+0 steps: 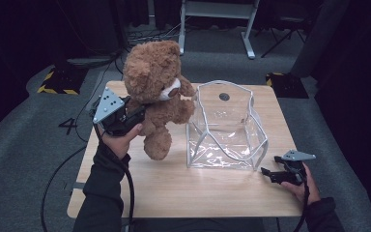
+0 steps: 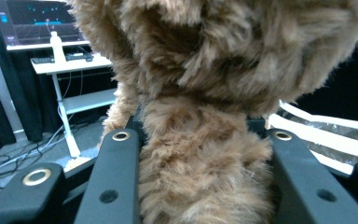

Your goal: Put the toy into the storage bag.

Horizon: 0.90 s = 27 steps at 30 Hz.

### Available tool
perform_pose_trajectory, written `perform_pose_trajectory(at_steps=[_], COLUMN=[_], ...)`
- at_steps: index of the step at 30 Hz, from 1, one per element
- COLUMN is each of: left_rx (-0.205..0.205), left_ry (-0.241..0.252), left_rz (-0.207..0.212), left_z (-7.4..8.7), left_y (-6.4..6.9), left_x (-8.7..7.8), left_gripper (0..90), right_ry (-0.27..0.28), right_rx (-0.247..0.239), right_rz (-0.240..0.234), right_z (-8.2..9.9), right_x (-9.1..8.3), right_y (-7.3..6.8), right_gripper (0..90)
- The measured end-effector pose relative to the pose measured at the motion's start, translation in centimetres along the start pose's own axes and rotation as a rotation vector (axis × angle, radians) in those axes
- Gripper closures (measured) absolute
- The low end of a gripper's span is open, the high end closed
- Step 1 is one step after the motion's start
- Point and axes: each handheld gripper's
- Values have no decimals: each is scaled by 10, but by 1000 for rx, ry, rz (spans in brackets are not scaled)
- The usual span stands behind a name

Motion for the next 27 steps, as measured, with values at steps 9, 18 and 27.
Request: perform_pose_trajectory(at_steps=[9, 18, 27], left_rx=[3, 41, 81], left_ry=[27, 48, 63], left_rz=[22, 51, 64], left_z=[-17, -47, -73], left_y=[1, 13, 25], left_x=[4, 10, 14], left_gripper=[633, 634, 635], right_ry=[0, 0, 0], right_rx=[1, 2, 1], right_rz=[0, 0, 1], right_z=[0, 0, 0], right_x=[0, 0, 0], right_y=[0, 0, 0], right_gripper=[167, 166, 166])
Point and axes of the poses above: each handheld gripper's, and its own axes: x roughly forward along the jaws, z roughly out of its underside, y roughly to its right, and after that the axes turned 15 degrees about -y, right-handed
